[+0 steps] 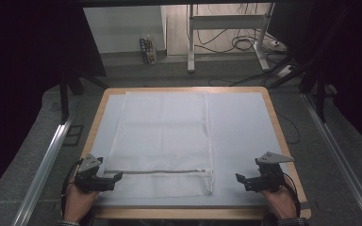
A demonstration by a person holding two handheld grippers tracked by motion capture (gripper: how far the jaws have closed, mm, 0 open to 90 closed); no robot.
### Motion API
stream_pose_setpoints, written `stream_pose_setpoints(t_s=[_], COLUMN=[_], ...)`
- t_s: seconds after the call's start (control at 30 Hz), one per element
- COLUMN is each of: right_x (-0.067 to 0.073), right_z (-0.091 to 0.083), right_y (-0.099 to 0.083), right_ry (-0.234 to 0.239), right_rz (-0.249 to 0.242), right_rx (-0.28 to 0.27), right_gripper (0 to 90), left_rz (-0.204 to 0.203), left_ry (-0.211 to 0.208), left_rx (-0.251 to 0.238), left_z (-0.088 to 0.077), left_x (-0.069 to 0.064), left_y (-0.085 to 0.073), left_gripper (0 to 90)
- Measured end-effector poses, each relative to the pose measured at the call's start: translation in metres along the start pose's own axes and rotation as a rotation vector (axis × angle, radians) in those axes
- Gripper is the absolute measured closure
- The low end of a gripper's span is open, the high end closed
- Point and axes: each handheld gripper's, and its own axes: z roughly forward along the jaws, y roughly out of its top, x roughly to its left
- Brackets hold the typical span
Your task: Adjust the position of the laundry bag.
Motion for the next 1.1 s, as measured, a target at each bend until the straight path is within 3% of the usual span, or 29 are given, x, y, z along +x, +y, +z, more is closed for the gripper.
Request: stream_pose_setpoints(t_s=[0.43,1.1], right_x=[-0.0009,0.0001], right_z=[0.0017,0.0062], right_y=[0.0031,0.0076], right_ry=[-0.007,-0.011], right_rz=[0.001,0.012], right_rx=[0.003,-0.003], right_gripper=[0.0,0.2], left_rz=[-0.011,-0.006], left_ry=[0.01,0.028], left_rx=[-0.038,0.03], left_z=[-0.0028,0.0058], left_x=[0.003,0.0021], left_y=[-0.001,0.0029], left_gripper=[4.9,3.9])
